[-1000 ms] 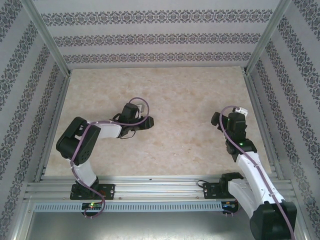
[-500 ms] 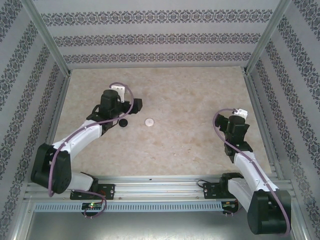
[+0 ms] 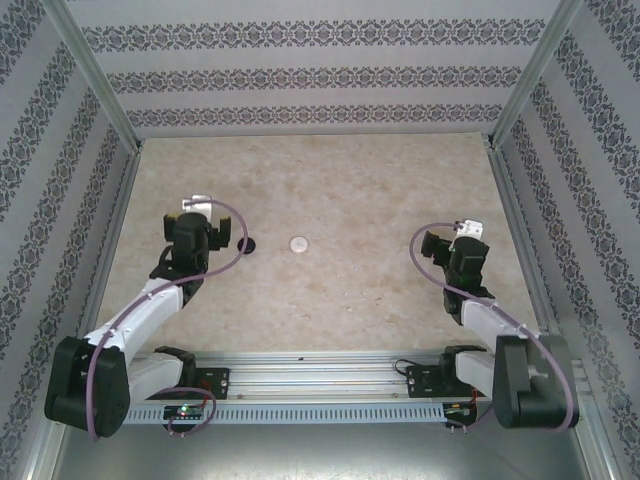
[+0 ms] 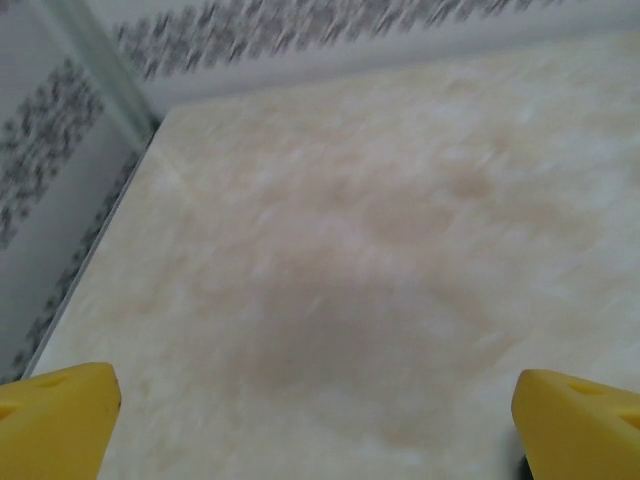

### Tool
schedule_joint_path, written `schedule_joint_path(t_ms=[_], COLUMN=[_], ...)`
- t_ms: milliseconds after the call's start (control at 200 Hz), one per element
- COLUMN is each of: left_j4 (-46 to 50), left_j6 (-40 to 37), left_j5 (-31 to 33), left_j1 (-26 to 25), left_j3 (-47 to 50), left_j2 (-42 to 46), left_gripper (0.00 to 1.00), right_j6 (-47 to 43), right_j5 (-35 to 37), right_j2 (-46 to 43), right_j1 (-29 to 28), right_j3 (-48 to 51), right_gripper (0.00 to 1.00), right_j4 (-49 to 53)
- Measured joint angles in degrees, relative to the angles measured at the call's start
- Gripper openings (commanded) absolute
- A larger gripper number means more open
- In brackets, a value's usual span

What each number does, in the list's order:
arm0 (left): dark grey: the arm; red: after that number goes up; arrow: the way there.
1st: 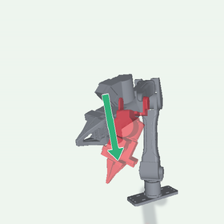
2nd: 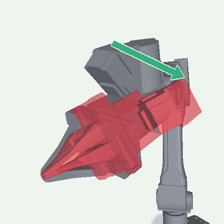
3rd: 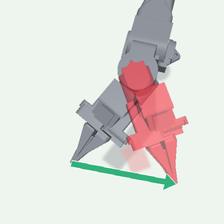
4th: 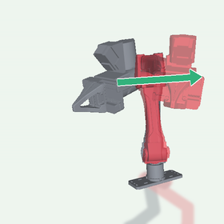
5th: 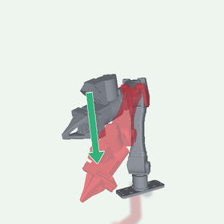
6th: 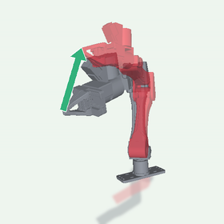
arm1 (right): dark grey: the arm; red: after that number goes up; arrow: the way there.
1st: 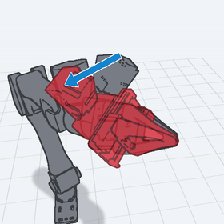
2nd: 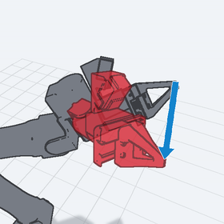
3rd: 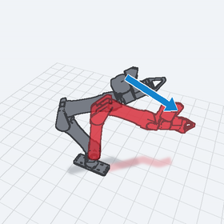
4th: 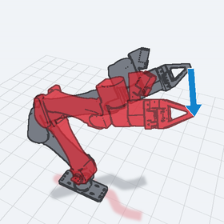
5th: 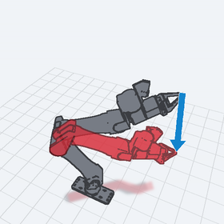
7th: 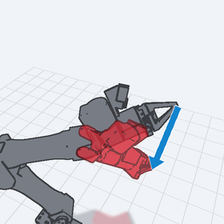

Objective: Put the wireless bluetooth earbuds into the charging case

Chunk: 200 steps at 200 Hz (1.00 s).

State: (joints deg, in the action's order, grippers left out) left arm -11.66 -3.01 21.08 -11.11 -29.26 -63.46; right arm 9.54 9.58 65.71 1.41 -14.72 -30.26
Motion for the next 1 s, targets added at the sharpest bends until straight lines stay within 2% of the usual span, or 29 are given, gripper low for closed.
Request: schedule_joint_path(t_ms=[195, 350, 545, 724, 844, 999], left_j4=[-8.6, -23.6, -40.3, -51.9, -50.8, -45.1], left_j6=[-0.7, -0.7, -1.3, -1.4, -1.1, 0.8], left_j5=[1.9, -2.4, -11.7, -18.3, -19.4, -23.0], left_j1=[0.5, 2.8, 5.6, 6.6, 7.4, 11.3], left_j3=[10.5, 16.9, 18.6, 17.2, 15.5, 7.0], left_j2=[-0.4, -1.9, -14.7, -26.5, -28.4, -28.2], left_gripper=[1.0, 1.0, 1.0, 1.0, 1.0, 1.0], right_j6=[-0.5, -1.5, -3.6, -4.9, -5.7, -6.6], right_j5=[-1.4, -2.6, -5.3, -4.7, -4.5, -4.5], right_j2=[7.1, 12.6, 21.0, 21.1, 21.1, 21.1], right_j1=[0.0, 0.4, 0.2, -1.5, -2.1, -2.3], right_j3=[-0.3, -1.2, -2.4, -4.3, -5.9, -6.0], right_gripper=[0.98, 0.98, 0.98, 0.98, 0.98, 0.98], right_j4=[-8.8, -16.0, -22.3, -21.4, -21.6, -21.4])
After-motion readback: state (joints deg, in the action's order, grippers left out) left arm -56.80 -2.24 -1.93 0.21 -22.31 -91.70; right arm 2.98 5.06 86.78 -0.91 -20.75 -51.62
